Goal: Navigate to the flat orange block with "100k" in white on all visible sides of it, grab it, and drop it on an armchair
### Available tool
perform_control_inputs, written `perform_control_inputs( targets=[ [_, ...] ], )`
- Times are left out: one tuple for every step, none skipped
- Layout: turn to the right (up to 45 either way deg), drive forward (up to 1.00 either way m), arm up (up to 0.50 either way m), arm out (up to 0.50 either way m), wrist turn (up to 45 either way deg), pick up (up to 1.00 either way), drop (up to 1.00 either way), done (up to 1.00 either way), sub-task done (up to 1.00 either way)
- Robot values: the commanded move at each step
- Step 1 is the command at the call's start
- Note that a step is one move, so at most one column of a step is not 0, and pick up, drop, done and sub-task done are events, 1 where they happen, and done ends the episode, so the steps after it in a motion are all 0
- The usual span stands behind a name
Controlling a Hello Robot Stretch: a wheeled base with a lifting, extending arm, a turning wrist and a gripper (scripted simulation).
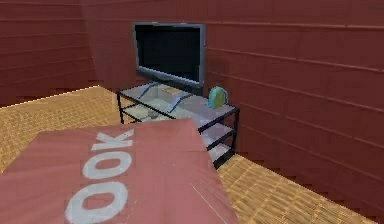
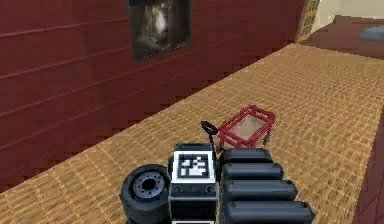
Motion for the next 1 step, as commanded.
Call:
perform_control_inputs(
  targets=[
    [42.0,0.0,0.0,0.0,0.0,0.0,0.0,0.0,0.0]
  ],
)
